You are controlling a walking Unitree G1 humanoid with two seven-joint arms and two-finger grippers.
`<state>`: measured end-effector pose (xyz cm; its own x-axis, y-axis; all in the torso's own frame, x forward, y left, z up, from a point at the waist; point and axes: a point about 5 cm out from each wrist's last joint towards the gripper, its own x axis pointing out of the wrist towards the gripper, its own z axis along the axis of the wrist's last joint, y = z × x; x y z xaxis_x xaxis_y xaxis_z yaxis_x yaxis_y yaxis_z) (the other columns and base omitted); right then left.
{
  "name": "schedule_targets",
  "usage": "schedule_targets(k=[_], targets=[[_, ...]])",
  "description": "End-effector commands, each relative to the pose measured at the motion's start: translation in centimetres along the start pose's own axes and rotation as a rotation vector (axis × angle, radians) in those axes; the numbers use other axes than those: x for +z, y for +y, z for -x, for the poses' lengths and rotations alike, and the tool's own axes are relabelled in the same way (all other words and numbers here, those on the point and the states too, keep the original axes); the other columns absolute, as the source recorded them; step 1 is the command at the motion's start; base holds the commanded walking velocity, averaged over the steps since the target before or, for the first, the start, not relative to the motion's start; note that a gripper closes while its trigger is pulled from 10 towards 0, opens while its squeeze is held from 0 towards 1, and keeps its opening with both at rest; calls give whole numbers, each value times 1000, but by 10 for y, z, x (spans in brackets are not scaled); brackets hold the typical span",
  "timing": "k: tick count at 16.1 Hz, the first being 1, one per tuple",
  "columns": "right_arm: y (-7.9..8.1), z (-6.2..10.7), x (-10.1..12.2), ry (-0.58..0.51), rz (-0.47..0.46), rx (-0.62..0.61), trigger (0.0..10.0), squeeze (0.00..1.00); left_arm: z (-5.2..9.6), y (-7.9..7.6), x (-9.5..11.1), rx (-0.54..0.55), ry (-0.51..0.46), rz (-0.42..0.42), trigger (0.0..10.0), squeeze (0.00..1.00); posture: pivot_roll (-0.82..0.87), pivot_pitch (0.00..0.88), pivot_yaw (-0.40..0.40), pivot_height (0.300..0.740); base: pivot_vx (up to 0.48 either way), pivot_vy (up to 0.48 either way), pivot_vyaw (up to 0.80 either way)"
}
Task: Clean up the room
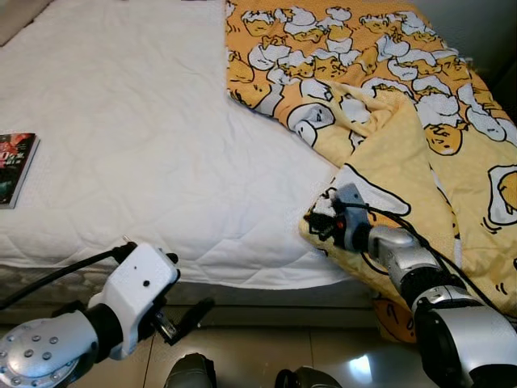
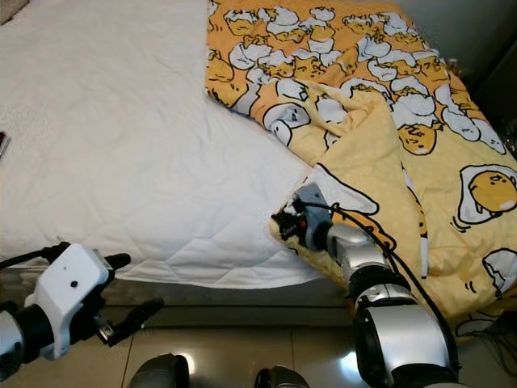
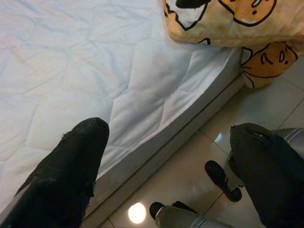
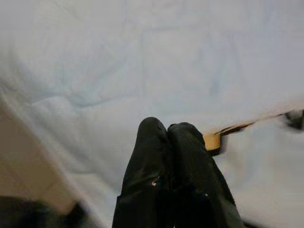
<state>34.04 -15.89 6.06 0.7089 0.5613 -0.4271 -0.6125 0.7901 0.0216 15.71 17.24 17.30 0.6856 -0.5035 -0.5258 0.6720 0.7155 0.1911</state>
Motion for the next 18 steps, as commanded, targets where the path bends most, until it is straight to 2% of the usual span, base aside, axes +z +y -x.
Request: schedule_targets(k=[1, 6, 7, 11, 18], targets=[[0, -2, -1, 8, 59, -59, 10000, 1000, -2, 0, 1, -5, -1, -8, 10000, 0, 162, 86, -62, 740, 0, 0, 0], [17, -13, -17, 115, 97, -122, 10000, 1000, -6, 8, -2, 19, 46, -54, 10000, 0, 178, 109, -50, 740, 0, 0, 0], [18, -15, -17, 113, 98, -131, 10000, 1000, -7, 9, -2, 26, 51, -56, 10000, 0, 176, 107, -45, 740, 0, 0, 0], [33, -26, -13, 137, 214, -128, 10000, 1000, -8, 17, -2, 51, 69, -72, 10000, 0, 183, 126, -34, 740, 0, 0, 0], [37, -33, -1, 156, 345, -158, 10000, 1000, 3, 19, -1, 51, 90, -87, 10000, 0, 221, 167, -20, 740, 0, 0, 0]])
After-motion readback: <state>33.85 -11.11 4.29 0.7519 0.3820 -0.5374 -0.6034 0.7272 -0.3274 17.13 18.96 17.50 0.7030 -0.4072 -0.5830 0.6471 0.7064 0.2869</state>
